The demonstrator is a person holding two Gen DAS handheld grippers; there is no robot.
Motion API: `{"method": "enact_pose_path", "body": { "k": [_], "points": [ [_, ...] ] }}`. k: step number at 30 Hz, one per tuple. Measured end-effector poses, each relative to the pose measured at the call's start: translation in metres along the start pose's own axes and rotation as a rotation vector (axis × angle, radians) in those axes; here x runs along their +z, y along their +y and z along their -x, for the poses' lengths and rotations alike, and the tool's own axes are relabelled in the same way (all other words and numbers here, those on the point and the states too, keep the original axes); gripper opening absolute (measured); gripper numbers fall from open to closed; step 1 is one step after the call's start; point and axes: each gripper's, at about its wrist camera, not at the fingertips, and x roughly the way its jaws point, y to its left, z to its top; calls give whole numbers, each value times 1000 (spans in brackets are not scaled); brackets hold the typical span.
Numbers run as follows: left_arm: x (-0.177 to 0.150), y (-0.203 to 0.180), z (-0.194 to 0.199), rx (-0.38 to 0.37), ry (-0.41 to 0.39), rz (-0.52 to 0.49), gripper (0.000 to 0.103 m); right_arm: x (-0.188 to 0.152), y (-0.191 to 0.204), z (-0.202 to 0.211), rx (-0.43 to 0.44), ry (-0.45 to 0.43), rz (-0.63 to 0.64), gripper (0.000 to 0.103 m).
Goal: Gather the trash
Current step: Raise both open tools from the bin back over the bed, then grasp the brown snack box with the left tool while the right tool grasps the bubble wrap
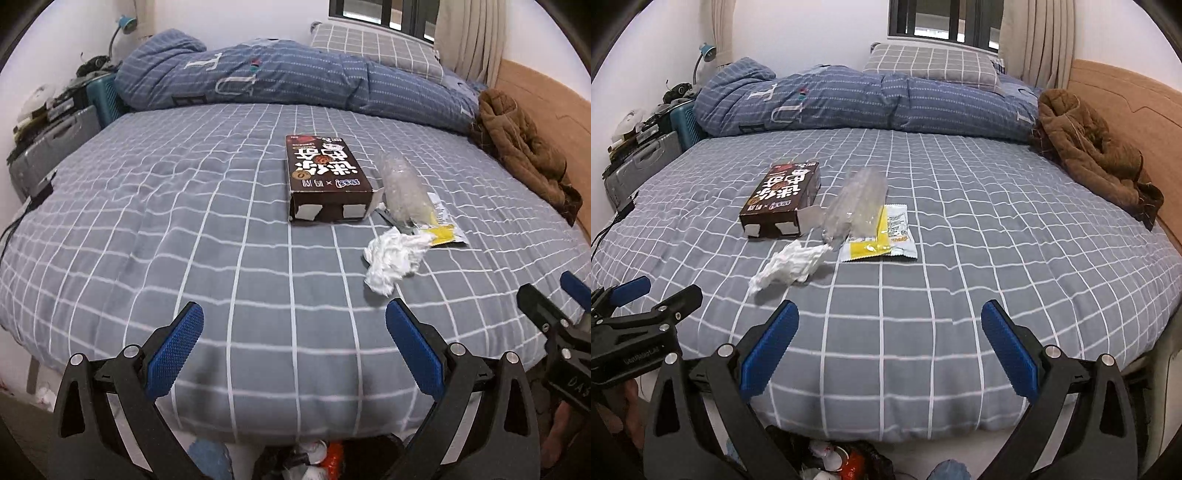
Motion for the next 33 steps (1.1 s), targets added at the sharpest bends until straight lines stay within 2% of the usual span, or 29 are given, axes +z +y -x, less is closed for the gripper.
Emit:
{"method": "enact_pose_path", "body": {
  "k": [8,20,27,33],
  "points": [
    [28,-3,-31,-5,11,-15,97,25,-10,-40,-21,20,6,95],
    [94,-21,-96,-21,25,-8,97,60,-21,-101,-22,57,4,95],
    [121,-34,-132,-1,70,-13,97,73,-28,-140,21,105,-45,94],
    [131,-37,-146,6,86,4,97,85,-7,-158,76,111,4,91]
  ]
}}
